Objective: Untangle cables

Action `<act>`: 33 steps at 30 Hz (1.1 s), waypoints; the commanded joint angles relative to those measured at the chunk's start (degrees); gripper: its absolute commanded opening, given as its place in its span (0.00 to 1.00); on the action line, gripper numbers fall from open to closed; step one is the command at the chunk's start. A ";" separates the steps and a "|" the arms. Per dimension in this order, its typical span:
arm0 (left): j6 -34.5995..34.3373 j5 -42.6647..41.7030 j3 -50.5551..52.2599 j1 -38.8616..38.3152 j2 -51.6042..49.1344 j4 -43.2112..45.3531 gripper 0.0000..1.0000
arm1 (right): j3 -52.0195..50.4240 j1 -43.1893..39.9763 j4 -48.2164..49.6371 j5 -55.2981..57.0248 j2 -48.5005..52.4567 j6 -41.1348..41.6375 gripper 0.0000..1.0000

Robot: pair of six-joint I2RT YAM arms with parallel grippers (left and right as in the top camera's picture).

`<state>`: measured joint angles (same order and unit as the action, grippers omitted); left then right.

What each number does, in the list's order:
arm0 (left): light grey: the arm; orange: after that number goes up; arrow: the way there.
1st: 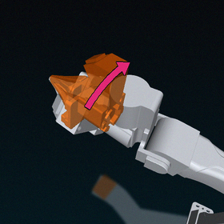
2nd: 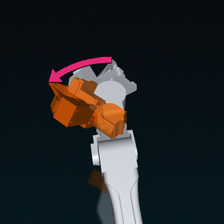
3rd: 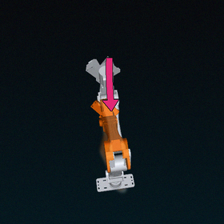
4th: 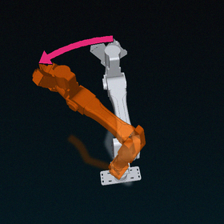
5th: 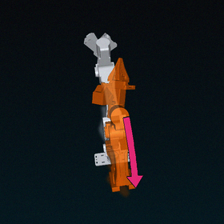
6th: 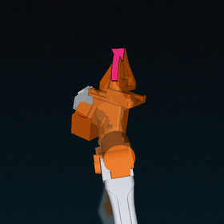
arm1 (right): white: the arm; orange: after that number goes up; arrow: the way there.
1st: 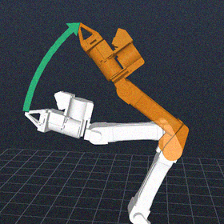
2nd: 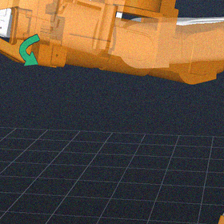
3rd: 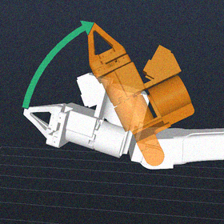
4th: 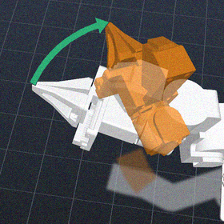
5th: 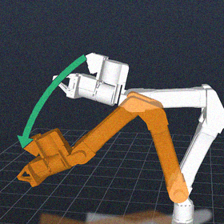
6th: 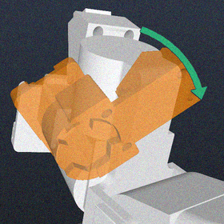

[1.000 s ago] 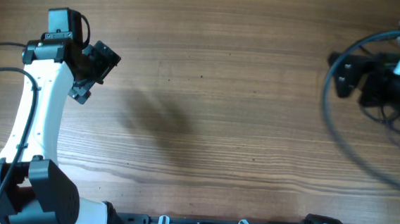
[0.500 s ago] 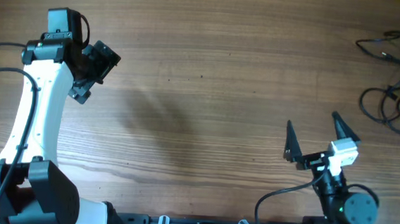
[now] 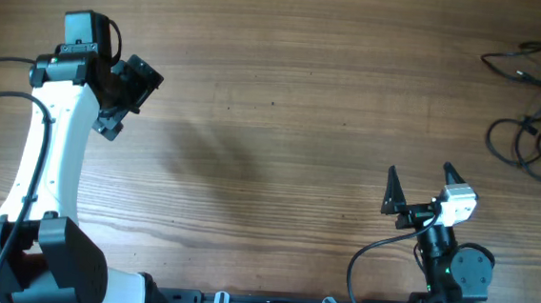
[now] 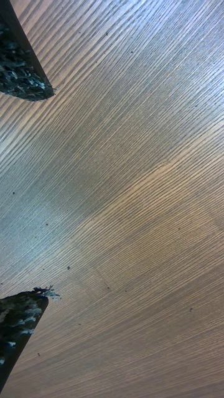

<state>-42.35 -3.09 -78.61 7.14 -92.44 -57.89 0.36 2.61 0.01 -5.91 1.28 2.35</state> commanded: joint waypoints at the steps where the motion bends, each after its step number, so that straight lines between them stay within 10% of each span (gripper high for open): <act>1: -0.13 -0.09 -0.37 -0.26 0.72 -0.02 1.00 | -0.07 0.39 0.20 0.81 0.28 0.81 1.00; 16: -0.11 5.64 1.70 -1.55 6.36 -0.09 1.00 | -0.07 0.39 0.20 0.81 0.28 0.81 1.00; 27: 30.01 -3.43 58.23 -7.67 60.87 57.79 1.00 | -0.07 0.39 0.20 0.81 0.28 0.81 1.00; 33: 36.20 -3.80 73.16 -7.67 80.06 64.17 1.00 | -0.07 0.39 0.20 0.81 0.28 0.81 1.00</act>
<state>-11.16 -5.98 -9.56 -0.38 -18.48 5.85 0.36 2.61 0.01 -5.89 1.76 2.35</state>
